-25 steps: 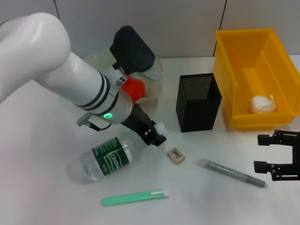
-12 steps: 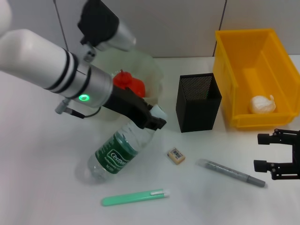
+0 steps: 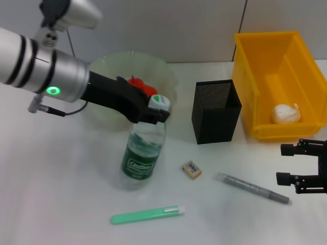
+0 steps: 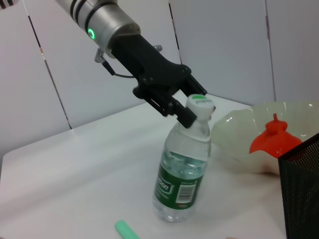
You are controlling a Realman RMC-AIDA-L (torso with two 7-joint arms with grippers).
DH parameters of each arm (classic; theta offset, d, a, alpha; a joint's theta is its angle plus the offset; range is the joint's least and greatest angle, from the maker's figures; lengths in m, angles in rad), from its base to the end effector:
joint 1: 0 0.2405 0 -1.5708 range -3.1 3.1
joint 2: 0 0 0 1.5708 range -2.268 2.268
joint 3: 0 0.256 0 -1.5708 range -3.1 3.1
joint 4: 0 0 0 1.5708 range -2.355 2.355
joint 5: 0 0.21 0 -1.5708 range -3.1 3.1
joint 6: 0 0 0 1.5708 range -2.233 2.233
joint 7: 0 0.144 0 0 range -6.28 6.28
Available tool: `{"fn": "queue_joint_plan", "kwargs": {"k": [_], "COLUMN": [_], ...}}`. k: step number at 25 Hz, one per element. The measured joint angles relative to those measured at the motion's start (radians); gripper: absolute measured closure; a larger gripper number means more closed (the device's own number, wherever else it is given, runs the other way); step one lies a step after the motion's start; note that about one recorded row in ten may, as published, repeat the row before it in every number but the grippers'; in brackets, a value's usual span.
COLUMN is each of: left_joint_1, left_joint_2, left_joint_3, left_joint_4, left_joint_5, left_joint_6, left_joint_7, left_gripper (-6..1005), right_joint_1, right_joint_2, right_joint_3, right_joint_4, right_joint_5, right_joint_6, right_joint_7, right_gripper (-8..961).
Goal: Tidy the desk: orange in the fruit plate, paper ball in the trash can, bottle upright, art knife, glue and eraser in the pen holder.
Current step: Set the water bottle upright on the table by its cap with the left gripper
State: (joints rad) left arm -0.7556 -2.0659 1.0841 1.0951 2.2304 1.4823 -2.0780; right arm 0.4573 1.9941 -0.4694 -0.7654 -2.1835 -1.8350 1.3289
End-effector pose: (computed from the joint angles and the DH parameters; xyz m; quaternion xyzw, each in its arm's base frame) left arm -0.1382 0.3946 0.0100 -0.9728 -0.1992 -0.0385 0.1120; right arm 0.3007 0.2921 0.0649 -0.9498 0.1931 0.2130 0.1232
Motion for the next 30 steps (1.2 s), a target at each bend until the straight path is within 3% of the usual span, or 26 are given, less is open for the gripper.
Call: {"fn": "queue_joint_plan", "kwargs": {"k": [11,16,18,23,30], "left_joint_1": [0.03,0.058,0.094,0.166,0.201], "left_joint_2": [0.003,0.008,0.024,0.04,0.037], "left_joint_3": [-0.187,-0.194,-0.196,-0.202,-0.27], "left_joint_4": [0.0,0.001,0.006,0.039,0.038], "left_joint_5": [-0.018,-0.063,-0.122,-0.199,-0.211], "left_joint_6": [0.109,0.111,0.11,0.111,0.082], "left_joint_7": [0.143,0.181,0.213,0.268,0.313], "left_gripper": [553,553,552,552,551], "right_joint_1": [0.006,0.011,0.012,0.015,0.017], "right_joint_2": [0.003,0.003,0.003,0.003,0.003], "right_joint_3": [-0.001,-0.006,-0.008,-0.014,-0.014], "right_joint_4": [0.001,0.002,0.002,0.002,0.002], "right_joint_5": [-0.001,-0.001,-0.001,-0.001,-0.001], "right_joint_6": [0.015,0.016,0.017,0.018,0.018], "right_joint_7": [-0.001,0.0,0.0,0.002,0.002], "right_gripper": [167,167,167,167,167]}}
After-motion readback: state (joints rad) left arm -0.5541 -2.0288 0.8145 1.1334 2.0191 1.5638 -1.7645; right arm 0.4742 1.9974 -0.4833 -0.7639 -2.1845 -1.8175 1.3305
